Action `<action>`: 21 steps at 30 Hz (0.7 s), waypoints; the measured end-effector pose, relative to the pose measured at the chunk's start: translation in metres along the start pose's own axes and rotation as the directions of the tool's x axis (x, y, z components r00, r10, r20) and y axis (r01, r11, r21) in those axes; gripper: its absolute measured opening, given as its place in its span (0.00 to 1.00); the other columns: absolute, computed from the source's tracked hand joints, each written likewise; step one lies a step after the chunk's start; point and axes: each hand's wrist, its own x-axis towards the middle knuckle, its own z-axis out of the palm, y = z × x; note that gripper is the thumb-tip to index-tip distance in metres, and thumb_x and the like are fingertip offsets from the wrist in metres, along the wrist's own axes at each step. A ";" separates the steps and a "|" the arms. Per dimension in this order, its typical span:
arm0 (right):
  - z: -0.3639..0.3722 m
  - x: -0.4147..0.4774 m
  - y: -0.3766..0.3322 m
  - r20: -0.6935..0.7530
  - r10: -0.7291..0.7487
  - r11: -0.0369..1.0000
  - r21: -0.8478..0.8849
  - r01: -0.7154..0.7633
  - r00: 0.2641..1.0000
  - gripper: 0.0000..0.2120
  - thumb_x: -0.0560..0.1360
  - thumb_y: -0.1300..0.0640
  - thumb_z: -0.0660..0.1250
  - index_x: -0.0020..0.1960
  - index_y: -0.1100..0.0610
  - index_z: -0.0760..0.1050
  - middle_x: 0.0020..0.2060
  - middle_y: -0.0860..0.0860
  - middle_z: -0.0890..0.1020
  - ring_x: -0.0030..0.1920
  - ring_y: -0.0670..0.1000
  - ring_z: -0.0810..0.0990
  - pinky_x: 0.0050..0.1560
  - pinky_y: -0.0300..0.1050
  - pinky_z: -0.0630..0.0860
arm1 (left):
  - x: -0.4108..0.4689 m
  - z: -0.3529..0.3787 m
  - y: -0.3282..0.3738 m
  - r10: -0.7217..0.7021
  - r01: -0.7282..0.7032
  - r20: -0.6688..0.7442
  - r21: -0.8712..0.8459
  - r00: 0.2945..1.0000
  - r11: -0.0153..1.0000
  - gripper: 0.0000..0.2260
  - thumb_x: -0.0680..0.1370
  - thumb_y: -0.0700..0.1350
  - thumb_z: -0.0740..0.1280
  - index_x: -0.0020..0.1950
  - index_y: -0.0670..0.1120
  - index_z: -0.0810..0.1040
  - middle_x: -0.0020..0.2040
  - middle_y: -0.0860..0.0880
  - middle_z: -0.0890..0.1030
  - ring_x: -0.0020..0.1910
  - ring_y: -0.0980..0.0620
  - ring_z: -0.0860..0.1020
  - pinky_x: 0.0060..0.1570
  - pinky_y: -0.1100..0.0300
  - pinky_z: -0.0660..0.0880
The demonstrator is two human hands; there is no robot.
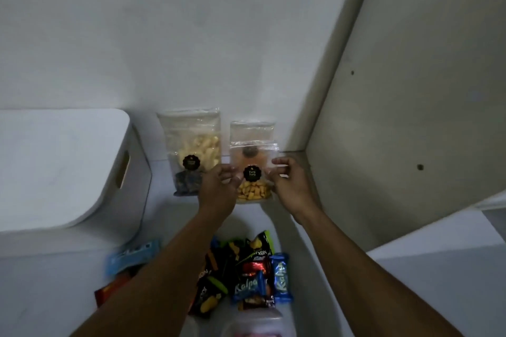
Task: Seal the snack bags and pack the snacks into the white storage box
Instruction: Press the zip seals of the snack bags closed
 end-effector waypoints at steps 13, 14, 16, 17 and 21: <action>0.011 0.048 0.026 -0.061 -0.001 0.997 -0.082 -0.004 0.998 0.12 0.77 0.62 0.70 0.55 0.50 0.74 0.43 0.46 0.80 0.44 0.46 0.80 0.46 0.47 0.80 | 0.032 0.031 -0.014 0.030 -0.006 -0.165 0.140 0.986 0.990 0.07 0.76 0.37 0.70 0.53 0.42 0.81 0.45 0.47 0.83 0.47 0.50 0.81 0.52 0.54 0.79; 0.012 0.049 0.027 -0.058 -0.001 0.996 -0.090 -0.004 0.998 0.12 0.77 0.61 0.70 0.55 0.49 0.74 0.44 0.45 0.80 0.44 0.46 0.81 0.46 0.47 0.80 | 0.031 0.031 -0.014 0.034 -0.009 -0.163 0.147 0.986 0.989 0.07 0.76 0.36 0.70 0.53 0.42 0.81 0.46 0.47 0.83 0.47 0.51 0.81 0.52 0.55 0.79; 0.011 0.049 0.027 -0.054 0.009 0.994 -0.105 -0.015 0.999 0.13 0.76 0.61 0.71 0.56 0.48 0.73 0.45 0.47 0.81 0.46 0.48 0.82 0.47 0.48 0.81 | 0.033 0.032 -0.015 0.030 -0.005 -0.173 0.146 0.984 0.989 0.07 0.76 0.34 0.69 0.53 0.41 0.81 0.46 0.46 0.83 0.46 0.52 0.81 0.48 0.59 0.79; 0.011 0.049 0.026 -0.053 0.016 0.993 -0.113 -0.022 0.998 0.13 0.76 0.61 0.71 0.56 0.47 0.73 0.46 0.48 0.81 0.48 0.49 0.82 0.48 0.50 0.82 | 0.034 0.033 -0.015 0.022 0.003 -0.179 0.139 0.984 0.990 0.08 0.76 0.33 0.69 0.54 0.40 0.81 0.46 0.47 0.83 0.46 0.52 0.81 0.45 0.64 0.78; 0.010 0.046 0.019 -0.077 0.016 0.987 -0.156 -0.028 0.997 0.17 0.76 0.64 0.69 0.59 0.47 0.73 0.44 0.45 0.81 0.49 0.51 0.83 0.50 0.51 0.81 | 0.032 0.036 -0.007 0.059 -0.013 -0.184 0.238 0.981 0.971 0.12 0.75 0.30 0.66 0.56 0.41 0.81 0.44 0.48 0.82 0.39 0.58 0.78 0.33 0.78 0.70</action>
